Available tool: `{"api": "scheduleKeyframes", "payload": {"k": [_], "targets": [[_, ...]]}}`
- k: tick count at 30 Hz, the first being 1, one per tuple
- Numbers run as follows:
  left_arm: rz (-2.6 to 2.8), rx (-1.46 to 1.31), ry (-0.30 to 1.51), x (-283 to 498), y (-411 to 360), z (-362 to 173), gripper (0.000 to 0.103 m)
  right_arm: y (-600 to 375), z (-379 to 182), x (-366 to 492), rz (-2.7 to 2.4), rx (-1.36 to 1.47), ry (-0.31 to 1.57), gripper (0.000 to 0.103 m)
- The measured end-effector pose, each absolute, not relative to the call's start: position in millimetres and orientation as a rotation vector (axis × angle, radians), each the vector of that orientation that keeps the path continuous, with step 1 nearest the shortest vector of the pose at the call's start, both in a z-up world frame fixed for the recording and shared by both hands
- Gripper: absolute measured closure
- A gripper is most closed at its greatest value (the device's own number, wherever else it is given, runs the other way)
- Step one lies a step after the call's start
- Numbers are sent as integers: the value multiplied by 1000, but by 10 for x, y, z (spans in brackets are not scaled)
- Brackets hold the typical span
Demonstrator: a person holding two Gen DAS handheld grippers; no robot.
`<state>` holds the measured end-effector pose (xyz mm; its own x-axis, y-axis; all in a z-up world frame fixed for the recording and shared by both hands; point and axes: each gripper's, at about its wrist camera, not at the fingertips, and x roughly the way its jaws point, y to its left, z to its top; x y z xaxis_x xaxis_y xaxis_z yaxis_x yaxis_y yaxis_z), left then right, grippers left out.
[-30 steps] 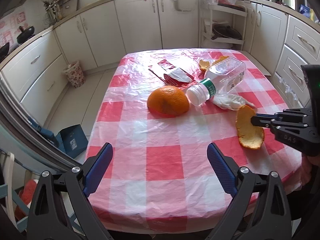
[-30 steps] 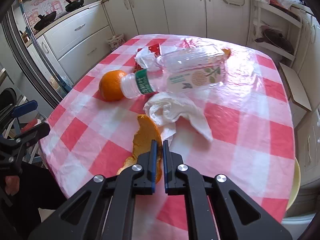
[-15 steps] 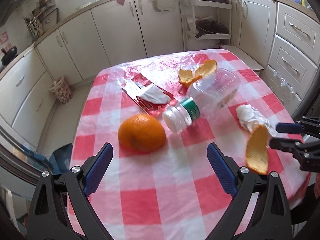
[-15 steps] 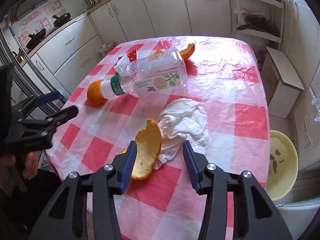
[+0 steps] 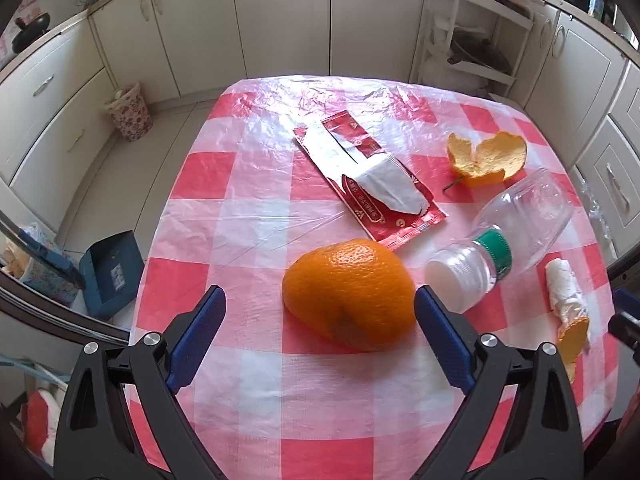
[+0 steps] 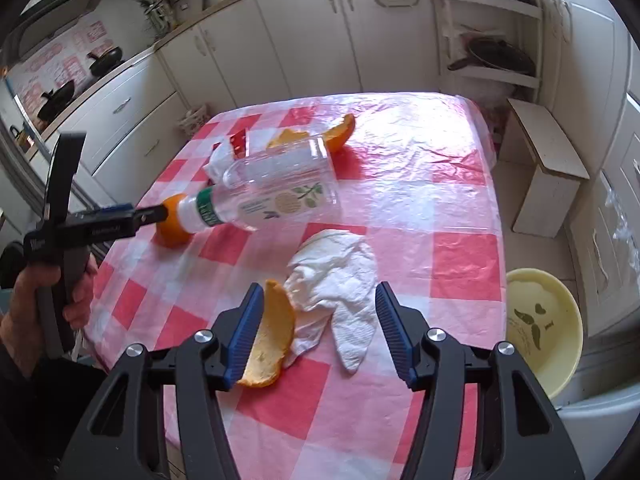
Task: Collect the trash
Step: 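Grasp the whole orange with the left gripper, then grasp the clear plastic water bottle with the right gripper while the left gripper holds the orange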
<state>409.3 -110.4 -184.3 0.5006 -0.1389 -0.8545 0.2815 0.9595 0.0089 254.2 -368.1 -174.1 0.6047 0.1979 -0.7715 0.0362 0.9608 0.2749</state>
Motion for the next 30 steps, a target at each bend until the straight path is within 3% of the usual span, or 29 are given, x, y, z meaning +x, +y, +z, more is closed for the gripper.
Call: {"api": "scheduleKeyframes", "payload": {"k": [10,13,14,17,27,30], "targets": [[-273,200,1054,4261,-1282,-2004,13,-3801,-1813,2802,76,326,945,44],[-314,125,1105,4305,-1264,-2012,36,-3810,-1833,2864,78,336,953,43],[-307,132,1101,4292,-1264,-2008,50,-3807,-1849,2887,81,340,963,43],[-342,122,1129,4239,-1270,-1995,72,-3777,-1875,2913,93,350,972,43],[-300,91,1073,4063,-897,-1739,74,-3560,-1729,3071,53,218,955,38],[-292,68,1065,4057,-748,-1698,74,-3694,-1661,3129,49,294,919,38]]}}
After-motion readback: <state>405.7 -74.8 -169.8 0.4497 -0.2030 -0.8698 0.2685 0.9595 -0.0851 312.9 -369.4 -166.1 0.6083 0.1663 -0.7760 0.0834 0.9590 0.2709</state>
